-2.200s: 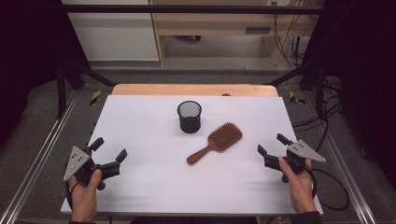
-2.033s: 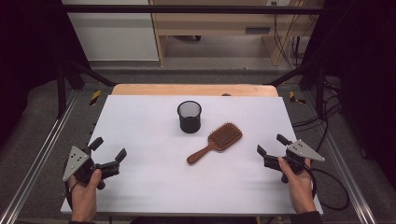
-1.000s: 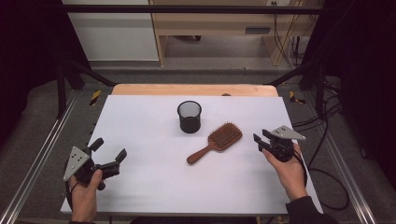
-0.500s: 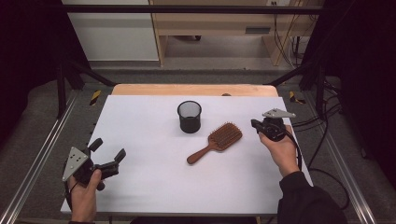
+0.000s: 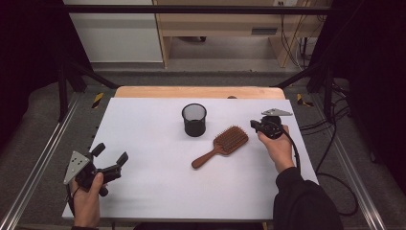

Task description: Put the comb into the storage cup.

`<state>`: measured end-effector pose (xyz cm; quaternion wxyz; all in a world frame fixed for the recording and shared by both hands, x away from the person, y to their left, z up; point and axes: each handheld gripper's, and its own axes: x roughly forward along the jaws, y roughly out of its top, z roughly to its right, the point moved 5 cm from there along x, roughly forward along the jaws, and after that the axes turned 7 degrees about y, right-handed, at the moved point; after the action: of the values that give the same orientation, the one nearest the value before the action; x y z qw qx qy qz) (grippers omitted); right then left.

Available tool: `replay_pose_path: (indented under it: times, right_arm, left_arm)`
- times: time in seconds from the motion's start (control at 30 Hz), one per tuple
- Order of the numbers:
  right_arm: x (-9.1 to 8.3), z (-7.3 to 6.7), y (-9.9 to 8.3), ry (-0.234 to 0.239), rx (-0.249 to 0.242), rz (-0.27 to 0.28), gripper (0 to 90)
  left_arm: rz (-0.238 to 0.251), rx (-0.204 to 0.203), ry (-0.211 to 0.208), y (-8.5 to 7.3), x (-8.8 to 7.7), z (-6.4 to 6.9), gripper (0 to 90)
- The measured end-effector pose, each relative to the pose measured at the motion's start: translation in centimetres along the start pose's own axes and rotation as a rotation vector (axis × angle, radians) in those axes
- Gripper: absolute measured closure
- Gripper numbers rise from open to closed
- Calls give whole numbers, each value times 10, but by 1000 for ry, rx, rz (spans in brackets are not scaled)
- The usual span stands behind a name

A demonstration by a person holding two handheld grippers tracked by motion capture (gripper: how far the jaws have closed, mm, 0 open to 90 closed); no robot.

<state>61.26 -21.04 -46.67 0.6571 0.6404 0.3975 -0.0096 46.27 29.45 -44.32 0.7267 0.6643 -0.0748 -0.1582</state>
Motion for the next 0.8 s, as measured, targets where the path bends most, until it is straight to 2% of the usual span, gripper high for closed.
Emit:
replay_pose_path:
  times: [0.1,0.13,0.23,0.27,0.37,0.6,0.77,0.8]
  right_arm:
    - [10,2,-3,11,14,0,900]
    - [16,4,-5,0,5,-15,900]
    - [21,5,-8,13,18,-20,900]
    - [27,6,-12,-13,-4,-45,900]
    - [31,5,-14,-3,9,-41,900]
    - [38,-2,-23,6,-28,-99,900]
    - [37,-10,-24,50,-48,-107,900]
    - [38,-17,-23,56,-69,-108,900]
  left_arm:
    - [-2,-1,-2,0,1,1,27]
    - [-5,-3,-10,-1,2,2,28]
    - [-4,3,-14,0,2,3,28]
    - [-3,8,-17,1,2,3,28]
    - [5,14,-18,2,0,4,28]
    - [1,13,-21,2,1,6,30]
    - [3,6,-15,2,2,5,31]
    - [3,10,-14,3,1,3,30]
